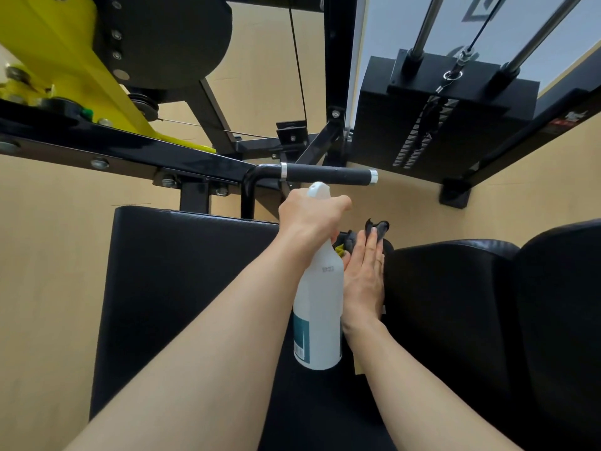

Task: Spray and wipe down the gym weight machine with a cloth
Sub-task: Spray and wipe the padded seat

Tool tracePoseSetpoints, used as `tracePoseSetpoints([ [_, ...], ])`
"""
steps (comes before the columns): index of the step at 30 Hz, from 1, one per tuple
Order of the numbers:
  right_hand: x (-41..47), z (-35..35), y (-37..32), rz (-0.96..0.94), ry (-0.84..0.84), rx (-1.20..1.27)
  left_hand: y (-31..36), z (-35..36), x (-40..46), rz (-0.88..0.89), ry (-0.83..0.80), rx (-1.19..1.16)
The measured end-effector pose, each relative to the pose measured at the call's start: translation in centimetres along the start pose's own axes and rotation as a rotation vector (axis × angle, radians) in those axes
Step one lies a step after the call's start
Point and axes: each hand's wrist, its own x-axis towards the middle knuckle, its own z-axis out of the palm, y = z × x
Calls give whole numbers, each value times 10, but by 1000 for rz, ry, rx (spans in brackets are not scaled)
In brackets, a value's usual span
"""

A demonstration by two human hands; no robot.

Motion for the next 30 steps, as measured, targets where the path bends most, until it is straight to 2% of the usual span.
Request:
tracePoseSetpoints([
  [6,1,5,-5,-19,156,125,-7,-26,10,-114,160,-167],
  [12,32,-24,-48,-64,252,622,-22,-53,17,-200,215,-282],
  [15,64,-46,-87,-148,360,683,-34,-62,16,-231,237,-344],
  [17,82,-57,-111,-350,336,609,-41,-65,16,-234,259,-356],
  [18,90,-60,-121,-462,271,521,-43,-67,17,-232,270,-365],
  [20,103,-59,-131,-637,45,271,-48,-69,19,-244,276,-395],
  [23,116,-59,-126,-709,-250,7,-51,-71,22,-248,271,-402],
  [26,126,-63,-121,-785,-265,-89,-52,-69,25,-242,294,-409],
  [30,130,-54,-129,-783,-136,-246,-53,-66,29,-242,303,-408],
])
